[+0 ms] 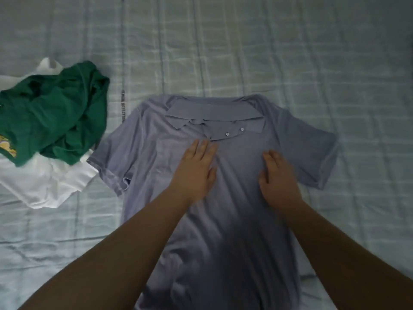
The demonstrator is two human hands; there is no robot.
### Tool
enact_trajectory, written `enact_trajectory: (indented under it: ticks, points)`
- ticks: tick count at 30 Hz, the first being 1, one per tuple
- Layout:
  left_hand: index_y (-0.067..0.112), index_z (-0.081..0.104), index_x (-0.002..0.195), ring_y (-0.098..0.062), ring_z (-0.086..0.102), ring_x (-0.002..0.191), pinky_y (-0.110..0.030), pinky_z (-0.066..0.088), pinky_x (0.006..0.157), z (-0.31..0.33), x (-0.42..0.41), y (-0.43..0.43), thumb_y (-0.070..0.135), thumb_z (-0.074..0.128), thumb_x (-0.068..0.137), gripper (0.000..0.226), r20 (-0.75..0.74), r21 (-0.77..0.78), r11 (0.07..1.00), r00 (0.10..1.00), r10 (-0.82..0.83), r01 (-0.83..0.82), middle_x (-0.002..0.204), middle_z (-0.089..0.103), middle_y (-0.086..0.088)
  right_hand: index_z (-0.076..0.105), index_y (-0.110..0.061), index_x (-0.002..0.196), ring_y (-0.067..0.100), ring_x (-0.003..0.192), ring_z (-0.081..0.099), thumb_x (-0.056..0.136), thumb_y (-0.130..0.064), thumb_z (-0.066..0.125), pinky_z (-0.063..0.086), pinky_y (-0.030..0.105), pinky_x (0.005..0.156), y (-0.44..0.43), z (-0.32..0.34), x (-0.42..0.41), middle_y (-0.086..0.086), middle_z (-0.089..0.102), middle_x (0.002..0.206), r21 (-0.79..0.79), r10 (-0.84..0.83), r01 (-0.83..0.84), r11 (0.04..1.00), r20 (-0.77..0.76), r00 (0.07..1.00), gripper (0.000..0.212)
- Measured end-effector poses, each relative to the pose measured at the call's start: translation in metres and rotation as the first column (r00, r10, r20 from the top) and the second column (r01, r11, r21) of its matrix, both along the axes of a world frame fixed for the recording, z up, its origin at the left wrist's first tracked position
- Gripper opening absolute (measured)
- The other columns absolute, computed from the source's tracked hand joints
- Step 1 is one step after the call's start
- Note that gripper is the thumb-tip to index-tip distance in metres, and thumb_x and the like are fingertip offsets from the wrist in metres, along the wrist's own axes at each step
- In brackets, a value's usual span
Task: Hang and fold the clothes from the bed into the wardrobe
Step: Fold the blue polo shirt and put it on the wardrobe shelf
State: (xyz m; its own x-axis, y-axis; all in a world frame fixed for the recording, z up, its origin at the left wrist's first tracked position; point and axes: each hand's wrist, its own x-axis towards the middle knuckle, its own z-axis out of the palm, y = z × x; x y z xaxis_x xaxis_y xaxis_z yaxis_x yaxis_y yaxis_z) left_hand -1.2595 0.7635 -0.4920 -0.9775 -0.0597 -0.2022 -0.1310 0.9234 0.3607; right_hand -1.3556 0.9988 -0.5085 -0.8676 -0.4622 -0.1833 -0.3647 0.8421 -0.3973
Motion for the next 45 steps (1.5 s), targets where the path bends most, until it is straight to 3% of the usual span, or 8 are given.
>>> enact_trajectory:
  ticks: [6, 12, 15, 19, 28, 35, 40, 45]
  points:
    - [0.003, 0.038, 0.15, -0.04, 0.024, 0.146, -0.041, 0.009, 0.124, 0.013, -0.029, 0.084, 0.017, 0.05, 0.092, 0.061, -0.087, 0.148, 0.987, 0.995, -0.044, 0.057, 0.154, 0.036, -0.021, 0.045, 0.003, 0.141, 0.04, 0.136, 0.04, 0.089, -0.007, 0.057, 0.028, 0.049, 0.116, 0.048, 0.014, -0.009, 0.025, 0.045, 0.145, -0.033, -0.172, 0.174, 0.984, 0.061, 0.983, 0.055]
    - [-0.004, 0.062, 0.123, -0.042, 0.057, 0.108, -0.043, 0.038, 0.102, 0.012, -0.064, 0.168, 0.006, 0.061, 0.083, 0.04, -0.201, 0.278, 0.952, 0.977, -0.074, 0.13, 0.116, 0.063, -0.025, 0.056, 0.006, 0.126, 0.035, 0.111, 0.057, 0.086, -0.001, 0.059, 0.042, 0.052, 0.103, 0.089, 0.012, -0.058, 0.028, 0.059, 0.123, -0.136, -0.287, 0.289, 0.948, 0.034, 0.957, 0.041]
    - [0.002, 0.062, 0.116, -0.038, 0.053, 0.109, -0.045, 0.043, 0.094, 0.001, -0.084, 0.21, 0.014, 0.056, 0.093, 0.026, -0.123, 0.346, 0.931, 0.99, -0.075, 0.114, 0.115, 0.058, -0.02, 0.064, -0.001, 0.106, 0.035, 0.089, 0.062, 0.087, -0.009, 0.058, 0.049, 0.049, 0.084, 0.108, 0.006, -0.093, 0.022, 0.065, 0.098, -0.157, -0.368, 0.364, 0.918, 0.002, 0.93, 0.022]
    - [0.007, 0.056, 0.11, -0.031, 0.055, 0.1, -0.043, 0.044, 0.085, -0.012, -0.114, 0.264, 0.031, 0.052, 0.1, 0.026, 0.057, 0.437, 0.892, 0.993, 0.102, -0.116, 0.112, 0.055, -0.013, 0.064, -0.003, 0.11, 0.036, 0.097, 0.06, 0.091, -0.02, 0.057, 0.049, 0.042, 0.086, 0.13, -0.009, -0.143, 0.02, 0.062, 0.107, -0.133, -0.456, 0.454, 0.881, 0.022, 0.89, 0.026]
    - [0.013, 0.041, 0.121, -0.035, 0.063, 0.105, -0.051, 0.052, 0.078, -0.014, -0.153, 0.313, 0.012, 0.042, 0.1, 0.021, 0.365, 0.178, 0.9, 0.876, 0.316, -0.399, 0.125, 0.046, -0.013, 0.05, -0.019, 0.085, 0.029, 0.08, 0.055, 0.091, -0.025, 0.056, 0.038, 0.033, 0.069, 0.148, -0.03, -0.193, 0.008, 0.055, 0.086, -0.089, -0.367, 0.376, 0.922, 0.104, 0.924, 0.011]
    - [0.015, 0.045, 0.119, -0.034, 0.063, 0.094, -0.04, 0.034, 0.065, -0.005, -0.168, 0.33, 0.011, 0.048, 0.095, 0.024, 0.32, 0.191, 0.878, 0.873, 0.368, -0.44, 0.123, 0.05, -0.01, 0.053, -0.018, 0.087, 0.022, 0.076, 0.052, 0.091, -0.019, 0.062, 0.031, 0.025, 0.067, 0.162, -0.011, -0.22, 0.003, 0.056, 0.078, -0.216, -0.387, 0.421, 0.881, 0.186, 0.903, 0.01]
    - [0.018, 0.044, 0.114, -0.029, 0.057, 0.1, -0.038, 0.038, 0.064, -0.019, -0.163, 0.339, 0.043, 0.055, 0.094, 0.033, 0.292, 0.108, 0.911, 0.888, 0.354, -0.399, 0.116, 0.05, -0.007, 0.061, -0.01, 0.087, 0.022, 0.078, 0.055, 0.086, -0.023, 0.07, 0.036, 0.027, 0.069, 0.172, -0.016, -0.223, 0.005, 0.061, 0.079, -0.128, -0.358, 0.402, 0.907, 0.272, 0.893, 0.016]
    - [0.018, 0.045, 0.112, -0.029, 0.062, 0.094, -0.037, 0.034, 0.058, -0.022, -0.159, 0.343, 0.016, 0.061, 0.086, 0.03, 0.223, 0.087, 0.916, 0.904, 0.364, -0.391, 0.112, 0.051, -0.006, 0.057, -0.008, 0.08, 0.024, 0.073, 0.053, 0.086, -0.031, 0.07, 0.033, 0.027, 0.065, 0.175, -0.016, -0.221, 0.005, 0.057, 0.071, -0.115, -0.413, 0.457, 0.882, 0.279, 0.867, 0.027]
